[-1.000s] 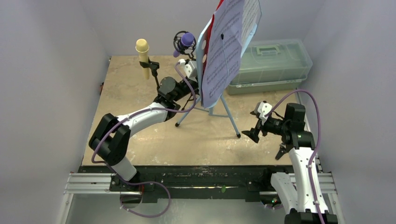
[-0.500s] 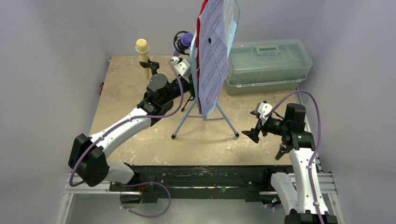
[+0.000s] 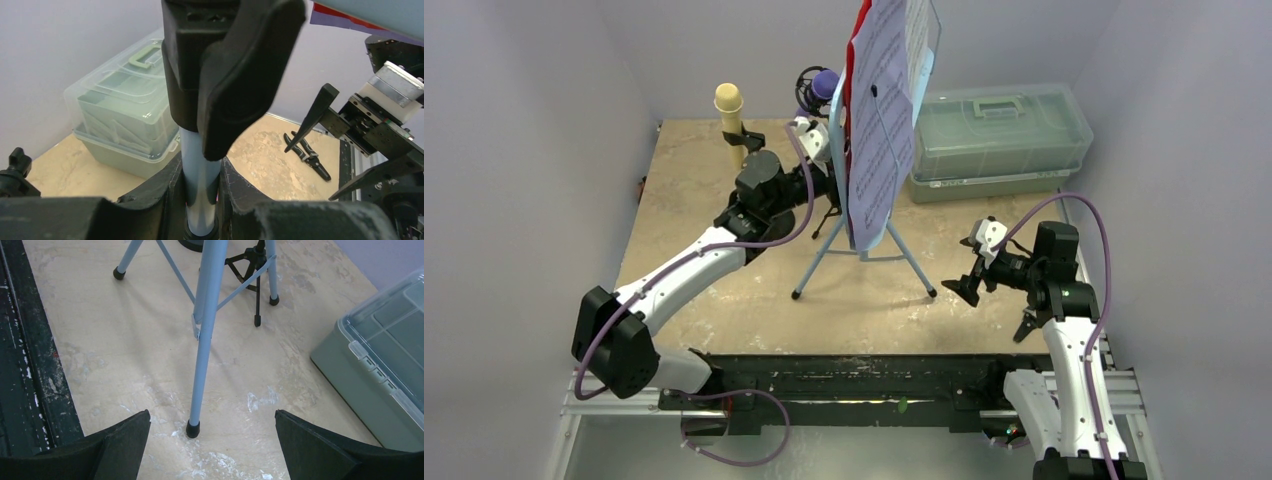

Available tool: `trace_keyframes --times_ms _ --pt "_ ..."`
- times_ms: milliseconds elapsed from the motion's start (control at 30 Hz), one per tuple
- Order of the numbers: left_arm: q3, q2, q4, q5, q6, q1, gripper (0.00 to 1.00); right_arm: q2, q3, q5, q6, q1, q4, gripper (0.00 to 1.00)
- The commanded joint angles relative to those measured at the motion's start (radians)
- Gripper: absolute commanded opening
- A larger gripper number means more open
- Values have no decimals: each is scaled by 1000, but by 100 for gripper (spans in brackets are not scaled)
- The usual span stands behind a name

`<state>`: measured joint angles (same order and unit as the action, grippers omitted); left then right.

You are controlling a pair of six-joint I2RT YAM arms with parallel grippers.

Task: Pack up the instrument practice props
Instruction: Pick up the music stand from the center of the board.

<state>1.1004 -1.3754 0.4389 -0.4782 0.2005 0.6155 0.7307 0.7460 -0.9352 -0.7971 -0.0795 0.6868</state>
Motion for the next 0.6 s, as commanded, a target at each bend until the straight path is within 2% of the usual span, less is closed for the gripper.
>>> trace_keyframes --times_ms 0,333,567 --pt "147 53 140 -73 65 0 0 -5 14 -16 -4 -3 -10 99" --pt "219 118 -2 -90 7 0 0 -5 15 -16 -4 -3 -9 99" --pt "171 188 -17 -102 35 1 0 -8 13 -14 -4 -3 -11 99"
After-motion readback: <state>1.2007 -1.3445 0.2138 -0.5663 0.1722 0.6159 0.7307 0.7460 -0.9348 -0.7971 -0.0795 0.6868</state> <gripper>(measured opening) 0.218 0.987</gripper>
